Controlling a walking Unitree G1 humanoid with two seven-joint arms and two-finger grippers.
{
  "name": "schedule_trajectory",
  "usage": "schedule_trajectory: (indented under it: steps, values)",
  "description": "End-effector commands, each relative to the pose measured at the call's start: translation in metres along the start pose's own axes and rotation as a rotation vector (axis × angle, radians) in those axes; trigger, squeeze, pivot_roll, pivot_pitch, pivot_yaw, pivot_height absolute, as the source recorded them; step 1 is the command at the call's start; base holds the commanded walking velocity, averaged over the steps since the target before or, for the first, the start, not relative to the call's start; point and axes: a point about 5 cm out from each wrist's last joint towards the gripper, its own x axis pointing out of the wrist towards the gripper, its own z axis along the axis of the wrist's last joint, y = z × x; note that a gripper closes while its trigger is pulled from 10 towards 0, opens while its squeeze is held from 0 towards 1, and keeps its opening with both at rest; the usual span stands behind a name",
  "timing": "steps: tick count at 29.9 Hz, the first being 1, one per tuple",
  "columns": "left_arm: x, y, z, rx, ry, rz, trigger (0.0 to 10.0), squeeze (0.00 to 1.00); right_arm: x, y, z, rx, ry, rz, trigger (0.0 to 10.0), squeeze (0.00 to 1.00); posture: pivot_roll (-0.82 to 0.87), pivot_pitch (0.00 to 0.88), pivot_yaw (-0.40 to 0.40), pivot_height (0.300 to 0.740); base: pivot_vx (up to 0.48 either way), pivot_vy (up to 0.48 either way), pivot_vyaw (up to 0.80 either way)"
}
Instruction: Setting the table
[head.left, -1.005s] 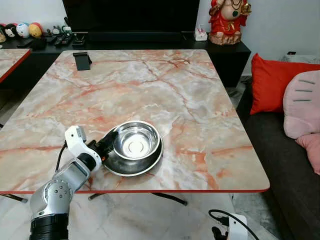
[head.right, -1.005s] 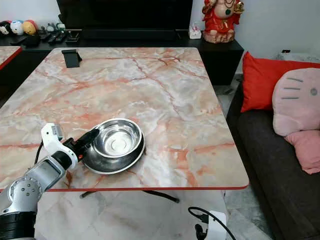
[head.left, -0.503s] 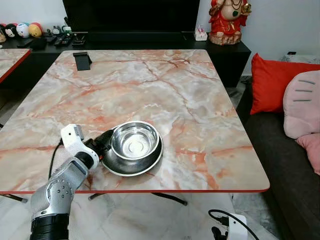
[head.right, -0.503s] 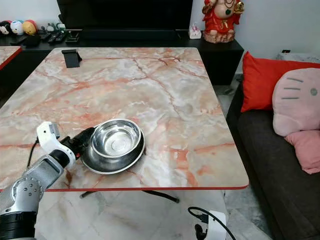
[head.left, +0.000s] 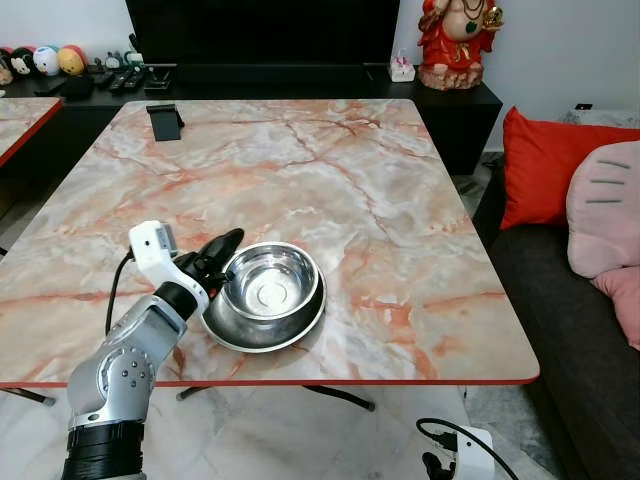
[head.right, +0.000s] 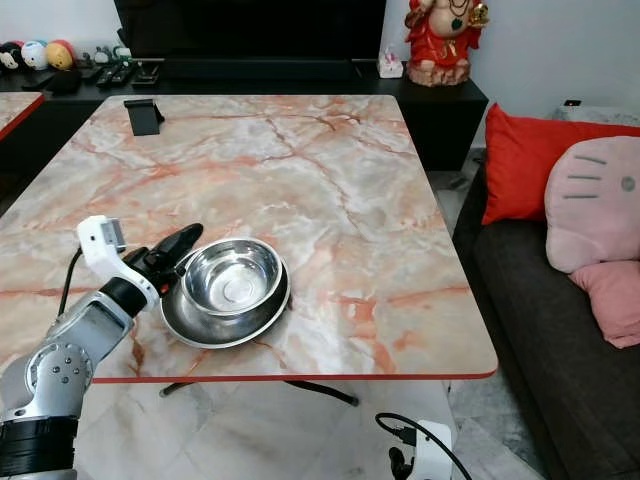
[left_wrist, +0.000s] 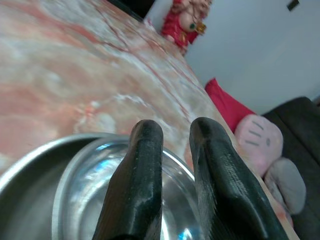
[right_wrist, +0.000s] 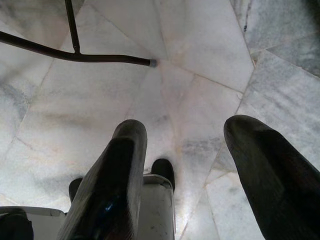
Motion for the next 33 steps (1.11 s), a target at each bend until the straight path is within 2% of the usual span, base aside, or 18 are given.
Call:
schedule_trajectory:
  steps: [1, 4, 8, 10, 15, 22, 28, 33]
  values:
    - [-0.001, -0.004, 0.000, 0.013, 0.034, -0.030, 10.0, 0.00, 0.000, -0.002, -0.002, 0.012, 0.013, -0.006, 10.0, 0.00, 0.04, 0.000, -0.020, 0.724, 0.000, 0.000, 0.00]
    - [-0.002, -0.005, -0.001, 0.033, 0.089, -0.036, 10.0, 0.00, 0.000, -0.002, -0.002, 0.011, 0.015, -0.004, 10.0, 0.00, 0.04, 0.000, -0.019, 0.724, 0.000, 0.000, 0.00]
    - [-0.004, -0.006, -0.002, 0.134, 0.152, -0.046, 10.0, 0.00, 0.000, -0.002, -0.002, 0.013, 0.015, -0.002, 10.0, 0.00, 0.05, 0.000, -0.019, 0.724, 0.000, 0.000, 0.00]
    - [-0.003, -0.007, 0.000, 0.131, 0.149, -0.053, 10.0, 0.00, 0.000, -0.002, -0.002, 0.012, 0.015, -0.002, 10.0, 0.00, 0.05, 0.000, -0.019, 0.724, 0.000, 0.000, 0.00]
    - [-0.001, 0.002, 0.000, 0.131, 0.188, 0.047, 10.0, 0.00, 0.000, -0.001, -0.002, 0.012, 0.018, 0.004, 10.0, 0.00, 0.05, 0.000, -0.020, 0.724, 0.000, 0.000, 0.00]
    - [-0.001, 0.005, -0.001, 0.162, 0.233, 0.063, 10.0, 0.00, 0.000, -0.001, -0.002, 0.013, 0.018, 0.002, 10.0, 0.00, 0.05, 0.000, -0.019, 0.724, 0.000, 0.000, 0.00]
    - [0.000, 0.011, -0.005, 0.153, 0.268, 0.102, 10.0, 0.00, 0.000, -0.001, -0.002, 0.011, 0.020, 0.004, 10.0, 0.00, 0.05, 0.000, -0.018, 0.724, 0.000, 0.000, 0.00]
    - [-0.001, 0.010, -0.007, 0.155, 0.287, 0.089, 10.0, 0.00, 0.000, -0.001, -0.002, 0.010, 0.021, 0.005, 10.0, 0.00, 0.05, 0.000, -0.019, 0.724, 0.000, 0.000, 0.00]
